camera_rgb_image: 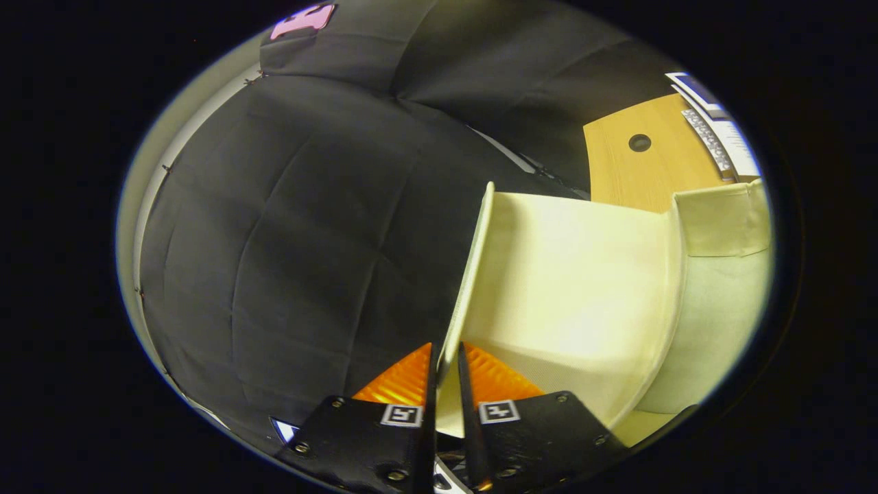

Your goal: Open the storage box then place both shoes into the box .Put the left shoe in first, then the right shoe, with the right side of both shoes facing outward in a uniform manner.

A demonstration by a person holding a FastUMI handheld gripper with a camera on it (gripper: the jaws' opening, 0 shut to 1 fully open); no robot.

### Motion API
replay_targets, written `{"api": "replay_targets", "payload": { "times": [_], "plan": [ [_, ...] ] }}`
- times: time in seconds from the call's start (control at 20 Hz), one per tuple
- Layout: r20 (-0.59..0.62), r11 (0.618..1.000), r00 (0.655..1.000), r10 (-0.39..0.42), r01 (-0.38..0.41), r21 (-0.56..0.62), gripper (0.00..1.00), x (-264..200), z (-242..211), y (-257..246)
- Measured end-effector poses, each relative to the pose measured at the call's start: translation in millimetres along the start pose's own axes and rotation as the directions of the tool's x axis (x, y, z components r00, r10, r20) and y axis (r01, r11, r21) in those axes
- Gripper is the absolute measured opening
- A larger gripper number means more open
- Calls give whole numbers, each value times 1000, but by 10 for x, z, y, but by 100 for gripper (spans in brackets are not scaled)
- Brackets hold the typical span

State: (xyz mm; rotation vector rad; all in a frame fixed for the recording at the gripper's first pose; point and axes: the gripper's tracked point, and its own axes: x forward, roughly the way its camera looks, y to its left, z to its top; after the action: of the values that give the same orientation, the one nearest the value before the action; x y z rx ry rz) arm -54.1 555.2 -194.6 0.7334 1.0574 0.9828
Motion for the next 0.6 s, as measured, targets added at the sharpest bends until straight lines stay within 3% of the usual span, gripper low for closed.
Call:
{"api": "replay_targets", "payload": {
  "times": [0.2, 0.25, 0.6],
  "plan": [
    [14, 994, 999, -38, 39, -99, 90, -258, 70, -131],
    [23, 989, 998, -64, 67, -133, 96, -410, 101, -216],
    [161, 949, 975, -154, 192, -250, 96, -1456, 322, -559]
  ]
}}
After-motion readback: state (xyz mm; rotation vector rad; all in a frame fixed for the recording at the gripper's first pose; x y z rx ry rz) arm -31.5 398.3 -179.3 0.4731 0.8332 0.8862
